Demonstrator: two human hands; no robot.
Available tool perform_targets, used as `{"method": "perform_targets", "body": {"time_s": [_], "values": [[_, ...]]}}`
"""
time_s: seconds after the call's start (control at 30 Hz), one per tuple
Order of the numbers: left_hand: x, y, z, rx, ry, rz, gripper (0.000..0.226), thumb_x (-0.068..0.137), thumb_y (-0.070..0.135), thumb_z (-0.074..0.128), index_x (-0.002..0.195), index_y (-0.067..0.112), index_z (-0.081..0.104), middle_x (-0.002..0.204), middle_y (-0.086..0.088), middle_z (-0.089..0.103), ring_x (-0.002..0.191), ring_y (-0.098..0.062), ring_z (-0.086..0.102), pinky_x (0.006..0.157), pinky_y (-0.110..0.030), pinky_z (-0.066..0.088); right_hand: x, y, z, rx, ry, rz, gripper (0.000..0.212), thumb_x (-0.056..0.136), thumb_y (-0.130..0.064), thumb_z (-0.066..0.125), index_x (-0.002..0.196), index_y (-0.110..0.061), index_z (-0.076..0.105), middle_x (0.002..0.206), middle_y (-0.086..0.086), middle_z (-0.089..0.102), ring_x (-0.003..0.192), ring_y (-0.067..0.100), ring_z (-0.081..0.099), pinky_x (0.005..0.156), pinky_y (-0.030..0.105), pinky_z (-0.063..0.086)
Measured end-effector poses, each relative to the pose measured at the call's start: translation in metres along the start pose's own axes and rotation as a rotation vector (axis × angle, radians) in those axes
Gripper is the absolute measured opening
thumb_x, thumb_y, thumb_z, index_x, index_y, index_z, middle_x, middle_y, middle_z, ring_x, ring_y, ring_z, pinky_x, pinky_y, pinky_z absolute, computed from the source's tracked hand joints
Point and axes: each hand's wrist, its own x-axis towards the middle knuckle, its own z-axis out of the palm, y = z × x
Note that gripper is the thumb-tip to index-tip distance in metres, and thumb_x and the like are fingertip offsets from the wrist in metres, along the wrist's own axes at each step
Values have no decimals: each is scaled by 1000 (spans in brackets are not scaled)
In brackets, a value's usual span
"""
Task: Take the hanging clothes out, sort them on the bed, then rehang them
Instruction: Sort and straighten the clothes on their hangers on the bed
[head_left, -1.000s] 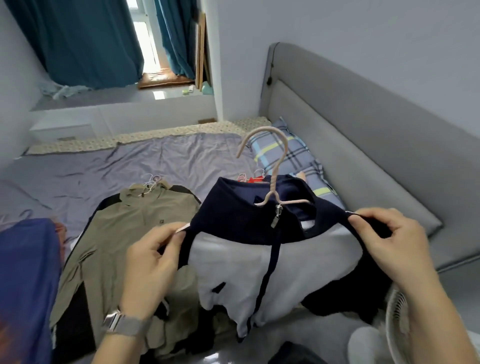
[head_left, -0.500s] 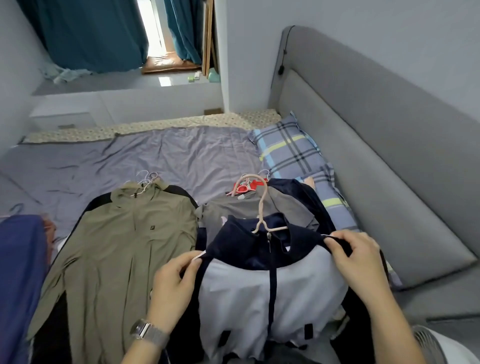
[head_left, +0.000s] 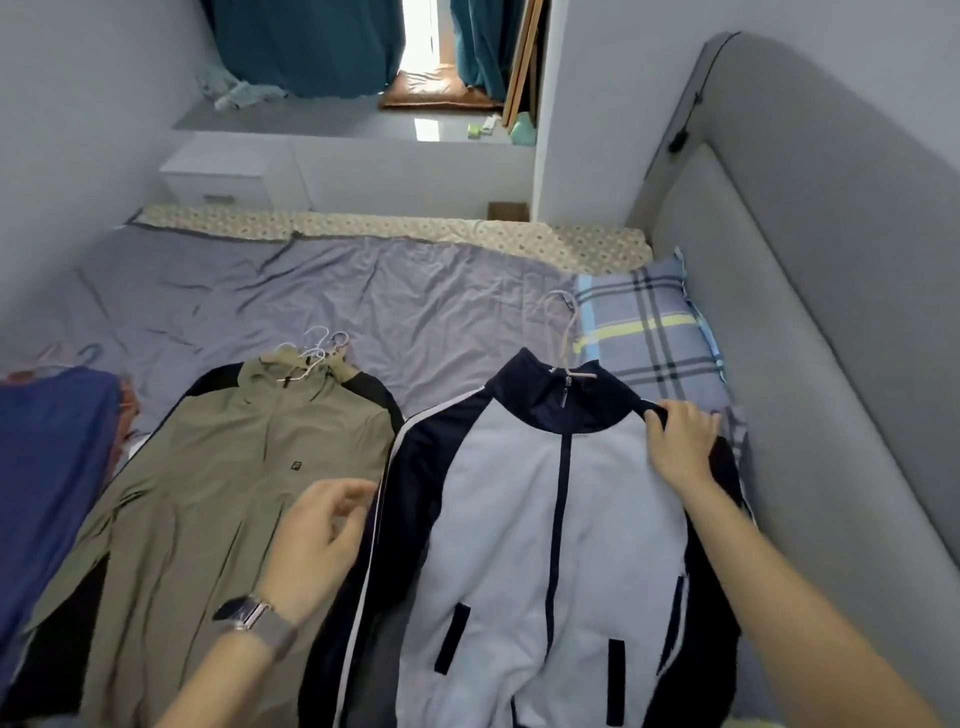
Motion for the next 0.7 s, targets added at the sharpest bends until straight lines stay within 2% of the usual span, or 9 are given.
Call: {"method": "perform_targets", "body": {"time_s": [0.03, 0.1, 0.17, 0.27, 0.37, 0.47, 0.53, 0.63, 0.7], "values": [[-1, -5, 5, -2, -13, -32, 47, 82, -6, 60, 87, 40, 56, 89, 14, 58, 86, 12, 55, 69, 0, 39, 12, 5, 21, -113, -105, 20, 38, 94, -35, 39, 113, -10, 60, 119, 14, 57, 116, 36, 46, 105, 51, 24], [-6, -15, 11, -8, -29, -94, 47, 83, -6, 60, 86, 40, 55, 90, 10, 59, 88, 9, 56, 69, -1, 40, 22, 8, 58, -235, -307, 15, 44, 98, -36, 38, 136, -15, 41, 143, 8, 37, 138, 31, 22, 113, 56, 12], [-10, -30, 12, -7, -37, -158, 42, 83, -4, 60, 87, 38, 56, 91, 6, 60, 83, -1, 60, 68, -3, 41, 14, -9, 87, -254, -437, -64, 56, 99, -38, 38, 148, -17, 22, 156, 4, 19, 145, 30, 6, 115, 55, 6], [-14, -59, 6, 37, -78, -256, 40, 83, -6, 57, 90, 34, 57, 95, 1, 60, 82, -5, 59, 66, -7, 43, -15, -58, 122, -202, -587, -247, 61, 99, -34, 39, 152, -19, 11, 160, 0, 7, 147, 28, -2, 117, 50, 3], [-9, -91, -8, 72, -99, -323, 42, 81, -8, 56, 90, 33, 57, 93, 6, 59, 81, -3, 57, 66, -4, 42, -47, -111, 151, -177, -700, -431, 60, 98, -29, 42, 151, -17, 14, 159, 0, 10, 147, 27, 1, 118, 48, 6], [5, -130, -30, 129, -96, -353, 48, 78, -8, 58, 82, 40, 53, 86, 9, 59, 75, -6, 59, 65, -3, 41, -69, -168, 170, -98, -754, -501, 61, 94, -24, 48, 148, -15, 22, 156, 4, 21, 145, 28, 12, 117, 47, 14], [21, -164, -49, 154, -86, -359, 47, 78, -6, 60, 80, 40, 52, 83, 7, 60, 72, -10, 59, 66, -7, 41, -78, -208, 176, 8, -783, -469, 58, 93, -20, 49, 146, -13, 27, 152, 8, 28, 143, 30, 17, 116, 45, 17], [61, -217, -81, 177, -128, -341, 41, 79, -4, 61, 80, 36, 53, 80, 5, 59, 68, -5, 56, 71, -19, 43, -82, -258, 186, 134, -770, -430, 59, 89, -16, 50, 144, -13, 30, 144, 9, 38, 138, 28, 29, 115, 43, 22], [95, -252, -100, 160, -163, -342, 34, 79, -6, 59, 82, 28, 55, 80, 3, 59, 69, -9, 55, 70, -18, 40, -81, -287, 194, 167, -733, -360, 59, 88, -10, 51, 144, -9, 32, 144, 9, 41, 136, 24, 34, 113, 34, 24]]}}
